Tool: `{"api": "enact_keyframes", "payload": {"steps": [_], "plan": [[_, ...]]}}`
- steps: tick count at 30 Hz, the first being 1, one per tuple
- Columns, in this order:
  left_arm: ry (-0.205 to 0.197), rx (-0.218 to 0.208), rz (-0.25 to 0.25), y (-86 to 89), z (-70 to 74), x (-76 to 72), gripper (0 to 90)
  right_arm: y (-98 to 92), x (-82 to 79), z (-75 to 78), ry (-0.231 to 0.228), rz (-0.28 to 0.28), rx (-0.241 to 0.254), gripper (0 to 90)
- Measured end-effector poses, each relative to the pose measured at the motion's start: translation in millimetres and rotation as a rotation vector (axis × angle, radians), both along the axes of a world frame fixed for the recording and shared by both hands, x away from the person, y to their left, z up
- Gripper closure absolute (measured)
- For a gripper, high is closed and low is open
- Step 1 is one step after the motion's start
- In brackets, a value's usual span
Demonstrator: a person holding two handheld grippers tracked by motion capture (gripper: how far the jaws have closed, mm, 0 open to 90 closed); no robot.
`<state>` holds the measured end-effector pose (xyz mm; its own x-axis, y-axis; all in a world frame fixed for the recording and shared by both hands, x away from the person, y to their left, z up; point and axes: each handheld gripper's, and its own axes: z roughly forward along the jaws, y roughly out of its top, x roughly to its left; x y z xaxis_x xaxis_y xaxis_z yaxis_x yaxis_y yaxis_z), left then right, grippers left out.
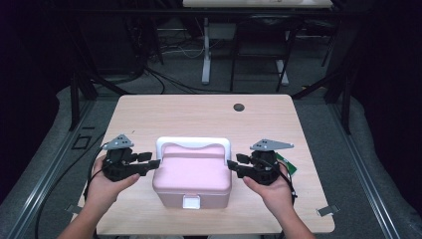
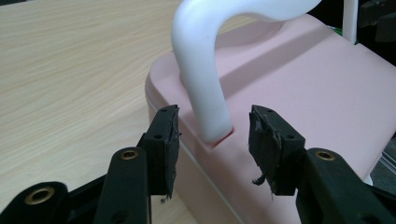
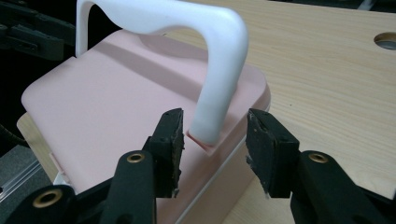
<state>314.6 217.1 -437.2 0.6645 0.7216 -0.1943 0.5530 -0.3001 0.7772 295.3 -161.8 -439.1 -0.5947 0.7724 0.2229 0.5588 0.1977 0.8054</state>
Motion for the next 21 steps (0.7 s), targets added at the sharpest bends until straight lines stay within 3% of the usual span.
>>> {"api": "enact_keyframes", "payload": {"steps": [4,10,12,15,21], "plan": [[0.001,-0.017,-0.004,-7.9,-4.7,6.7,54.3,6.9,7.0,-5.2,0.015,0.013,0.019,56.5],[-0.003,-0.012,0.003,-11.4,-4.5,8.0,56.7,13.5,10.4,-8.1,-0.008,0.036,0.023,58.5],[-0.009,-0.012,0.012,-10.8,-4.4,6.5,59.5,15.1,9.3,-8.3,-0.021,0.016,0.009,61.0],[-0.029,0.001,0.016,-11.1,-2.9,1.6,62.8,14.1,5.9,-7.7,-0.025,0.012,0.036,65.5],[-0.061,0.036,0.019,-10.7,-0.4,-7.1,72.5,16.3,-4.5,-5.9,-0.087,-0.002,-0.025,73.6]]}}
